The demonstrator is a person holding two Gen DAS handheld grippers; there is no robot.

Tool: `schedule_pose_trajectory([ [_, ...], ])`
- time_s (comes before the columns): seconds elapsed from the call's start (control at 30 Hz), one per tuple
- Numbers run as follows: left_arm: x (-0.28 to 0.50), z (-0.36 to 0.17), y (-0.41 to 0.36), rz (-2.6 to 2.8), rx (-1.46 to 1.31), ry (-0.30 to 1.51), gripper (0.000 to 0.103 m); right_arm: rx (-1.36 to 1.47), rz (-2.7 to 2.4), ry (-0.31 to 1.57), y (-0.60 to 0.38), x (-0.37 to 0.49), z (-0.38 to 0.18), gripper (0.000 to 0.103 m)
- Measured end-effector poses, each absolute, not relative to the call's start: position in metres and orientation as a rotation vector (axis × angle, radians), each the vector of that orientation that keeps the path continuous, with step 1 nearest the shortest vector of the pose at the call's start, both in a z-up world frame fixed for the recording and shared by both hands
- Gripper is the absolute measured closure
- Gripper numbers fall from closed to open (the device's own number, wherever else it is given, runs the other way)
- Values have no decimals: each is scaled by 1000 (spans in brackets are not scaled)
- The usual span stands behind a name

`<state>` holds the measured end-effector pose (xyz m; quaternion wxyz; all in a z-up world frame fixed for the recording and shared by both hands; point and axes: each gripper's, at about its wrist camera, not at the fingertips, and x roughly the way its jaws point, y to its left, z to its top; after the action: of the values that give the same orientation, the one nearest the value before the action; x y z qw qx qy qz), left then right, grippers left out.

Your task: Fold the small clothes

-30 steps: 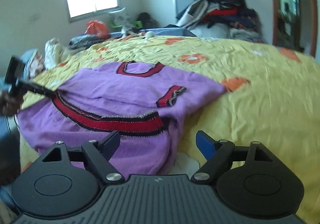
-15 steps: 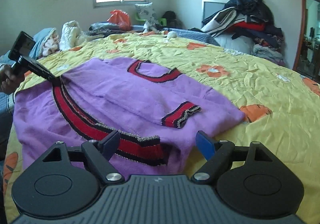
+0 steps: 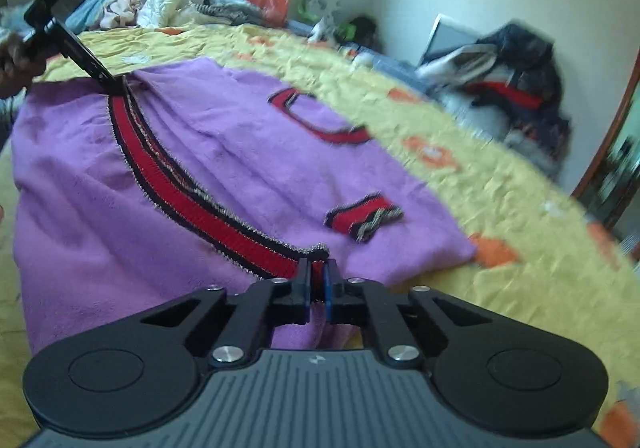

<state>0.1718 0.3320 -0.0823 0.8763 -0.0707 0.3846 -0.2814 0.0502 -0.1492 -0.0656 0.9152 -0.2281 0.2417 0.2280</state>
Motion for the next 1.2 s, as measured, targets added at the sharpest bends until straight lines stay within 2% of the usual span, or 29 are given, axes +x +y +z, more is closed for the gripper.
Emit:
schedule_pose_trajectory([
  [0.57,124,-40,341,-454,-148,554,96,-628,340,175,-108,0,-15,98],
  [0.87,93,-8,342,-252,-85,313,95,-775,210,-10,-90,-18,-1,98],
  [1.0,103,-5,343,-211,-136,298,95,-752,180,-8,-89,2,2,98],
  [1.2,168,-15,329,-206,-107,348,95,-643,157,98,-104,80,-16,98],
])
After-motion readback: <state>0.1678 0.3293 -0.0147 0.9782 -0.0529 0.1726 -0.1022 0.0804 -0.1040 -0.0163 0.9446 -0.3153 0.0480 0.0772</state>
